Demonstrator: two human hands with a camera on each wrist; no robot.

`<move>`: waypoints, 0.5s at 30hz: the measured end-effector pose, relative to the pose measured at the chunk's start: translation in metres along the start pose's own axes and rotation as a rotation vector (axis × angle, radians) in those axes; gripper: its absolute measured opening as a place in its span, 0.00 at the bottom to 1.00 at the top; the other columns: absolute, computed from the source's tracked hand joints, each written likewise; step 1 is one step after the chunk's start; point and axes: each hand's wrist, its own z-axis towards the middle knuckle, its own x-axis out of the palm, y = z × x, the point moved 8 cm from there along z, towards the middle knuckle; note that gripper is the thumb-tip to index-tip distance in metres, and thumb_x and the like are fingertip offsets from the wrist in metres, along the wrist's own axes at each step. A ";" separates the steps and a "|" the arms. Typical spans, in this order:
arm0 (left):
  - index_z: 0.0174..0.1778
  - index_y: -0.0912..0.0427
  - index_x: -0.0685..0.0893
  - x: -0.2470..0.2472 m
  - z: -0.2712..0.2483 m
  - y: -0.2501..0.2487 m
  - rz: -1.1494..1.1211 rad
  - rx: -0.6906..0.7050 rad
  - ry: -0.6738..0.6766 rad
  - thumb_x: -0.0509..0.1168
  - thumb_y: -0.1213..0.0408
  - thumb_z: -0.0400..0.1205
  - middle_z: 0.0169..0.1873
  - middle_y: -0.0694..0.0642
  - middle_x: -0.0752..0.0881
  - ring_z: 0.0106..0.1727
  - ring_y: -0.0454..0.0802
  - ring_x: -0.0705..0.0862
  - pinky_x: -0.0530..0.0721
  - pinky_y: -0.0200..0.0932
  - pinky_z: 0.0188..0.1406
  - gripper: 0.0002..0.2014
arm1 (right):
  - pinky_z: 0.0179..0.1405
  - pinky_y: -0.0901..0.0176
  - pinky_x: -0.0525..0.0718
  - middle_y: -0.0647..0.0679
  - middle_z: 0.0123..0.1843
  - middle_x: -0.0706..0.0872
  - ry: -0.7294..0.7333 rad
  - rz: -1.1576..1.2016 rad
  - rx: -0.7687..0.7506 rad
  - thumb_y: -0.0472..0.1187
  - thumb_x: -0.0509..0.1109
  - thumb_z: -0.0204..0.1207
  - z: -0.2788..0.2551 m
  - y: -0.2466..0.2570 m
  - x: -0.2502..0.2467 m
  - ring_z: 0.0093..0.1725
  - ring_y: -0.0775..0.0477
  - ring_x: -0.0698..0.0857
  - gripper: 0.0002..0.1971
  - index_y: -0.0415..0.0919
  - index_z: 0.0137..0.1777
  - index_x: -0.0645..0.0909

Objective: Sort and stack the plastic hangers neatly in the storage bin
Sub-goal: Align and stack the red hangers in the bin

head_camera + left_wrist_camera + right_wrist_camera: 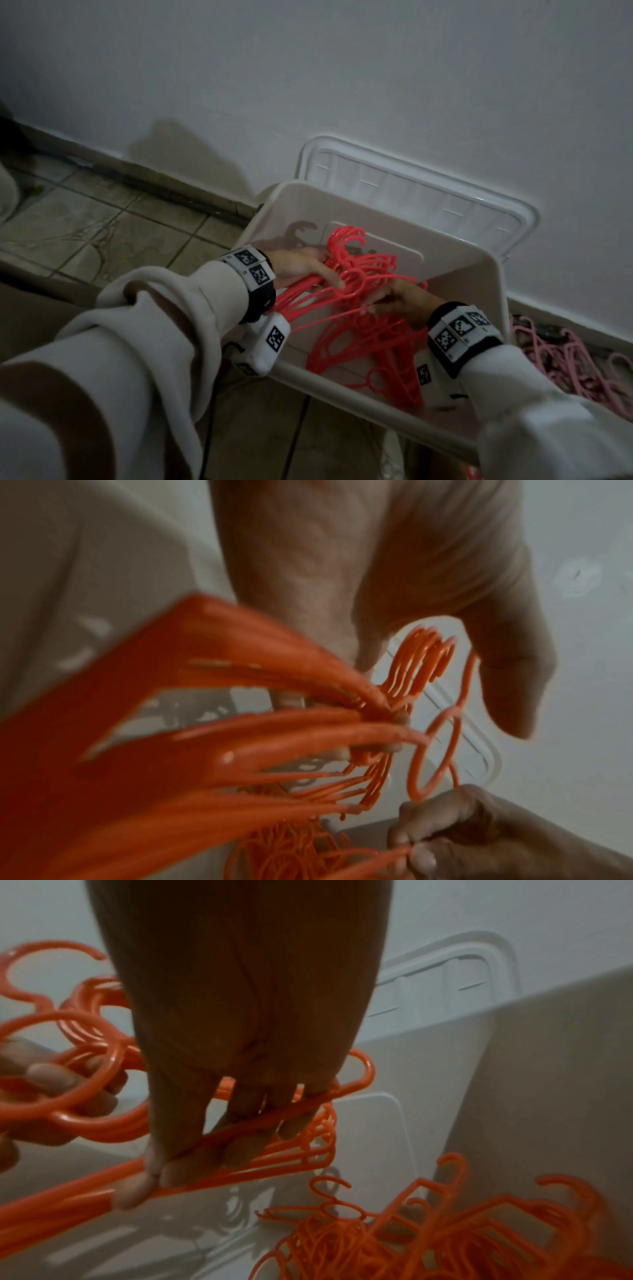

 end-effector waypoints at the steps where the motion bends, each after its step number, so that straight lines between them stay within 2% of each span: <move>1: 0.52 0.62 0.84 -0.001 0.001 0.000 0.027 0.004 -0.016 0.69 0.73 0.75 0.47 0.58 0.88 0.47 0.51 0.86 0.82 0.43 0.55 0.11 | 0.44 0.76 0.78 0.44 0.43 0.88 -0.012 -0.004 0.004 0.29 0.71 0.73 0.001 -0.002 -0.002 0.35 0.75 0.81 0.10 0.29 0.54 0.86; 2: 0.55 0.66 0.83 -0.001 0.004 0.002 0.062 0.004 -0.034 0.72 0.70 0.74 0.50 0.61 0.87 0.50 0.53 0.85 0.80 0.46 0.59 0.14 | 0.44 0.76 0.78 0.44 0.43 0.87 -0.015 0.003 0.007 0.29 0.71 0.73 0.002 -0.005 -0.003 0.35 0.73 0.81 0.10 0.29 0.54 0.86; 3: 0.55 0.68 0.82 -0.001 0.006 0.003 0.076 0.004 -0.054 0.72 0.68 0.74 0.50 0.62 0.86 0.47 0.52 0.85 0.79 0.46 0.59 0.15 | 0.44 0.75 0.78 0.46 0.42 0.88 -0.010 -0.003 0.012 0.29 0.70 0.73 0.003 -0.006 -0.002 0.35 0.71 0.82 0.10 0.29 0.54 0.86; 5: 0.49 0.64 0.81 -0.002 0.009 0.001 0.081 0.028 -0.086 0.68 0.72 0.78 0.42 0.58 0.83 0.37 0.42 0.84 0.82 0.37 0.49 0.06 | 0.45 0.74 0.78 0.55 0.38 0.88 0.000 -0.040 0.019 0.30 0.71 0.73 0.004 -0.008 -0.001 0.37 0.69 0.82 0.09 0.32 0.53 0.87; 6: 0.49 0.62 0.81 -0.003 0.012 -0.001 0.098 0.042 -0.109 0.66 0.74 0.78 0.39 0.54 0.83 0.35 0.37 0.83 0.81 0.30 0.45 0.06 | 0.48 0.71 0.78 0.57 0.39 0.88 -0.010 -0.073 0.012 0.31 0.72 0.73 0.006 -0.010 -0.002 0.39 0.68 0.83 0.09 0.33 0.52 0.87; 8: 0.56 0.62 0.81 -0.006 0.015 -0.006 0.134 0.071 -0.139 0.67 0.75 0.78 0.39 0.48 0.83 0.39 0.37 0.82 0.79 0.25 0.46 0.11 | 0.56 0.65 0.77 0.49 0.49 0.89 -0.067 -0.171 -0.004 0.32 0.74 0.72 0.009 -0.012 -0.008 0.50 0.59 0.84 0.10 0.34 0.53 0.87; 10: 0.62 0.69 0.80 -0.008 0.016 -0.009 0.151 0.096 -0.146 0.67 0.75 0.77 0.41 0.48 0.84 0.42 0.39 0.81 0.78 0.25 0.47 0.16 | 0.64 0.62 0.75 0.44 0.57 0.87 -0.136 -0.200 -0.002 0.31 0.75 0.70 0.009 -0.015 -0.018 0.58 0.52 0.82 0.13 0.34 0.55 0.86; 12: 0.64 0.72 0.77 -0.013 0.018 -0.009 0.156 0.111 -0.173 0.67 0.76 0.77 0.42 0.50 0.84 0.42 0.38 0.82 0.80 0.23 0.43 0.18 | 0.64 0.64 0.76 0.43 0.57 0.87 -0.184 -0.124 0.010 0.28 0.74 0.70 0.007 -0.018 -0.026 0.57 0.57 0.83 0.14 0.34 0.55 0.86; 14: 0.64 0.74 0.76 -0.019 0.019 -0.010 0.127 0.143 -0.213 0.66 0.79 0.77 0.41 0.51 0.83 0.35 0.31 0.84 0.81 0.23 0.39 0.19 | 0.55 0.71 0.79 0.43 0.51 0.88 -0.221 -0.058 0.045 0.25 0.72 0.70 0.002 -0.022 -0.036 0.44 0.71 0.83 0.10 0.34 0.50 0.87; 15: 0.64 0.75 0.76 -0.023 0.020 -0.009 0.102 0.159 -0.246 0.65 0.81 0.77 0.39 0.50 0.83 0.31 0.29 0.84 0.81 0.23 0.36 0.19 | 0.51 0.70 0.78 0.41 0.50 0.89 -0.237 -0.085 0.072 0.25 0.72 0.70 0.001 -0.024 -0.040 0.39 0.72 0.83 0.10 0.37 0.47 0.87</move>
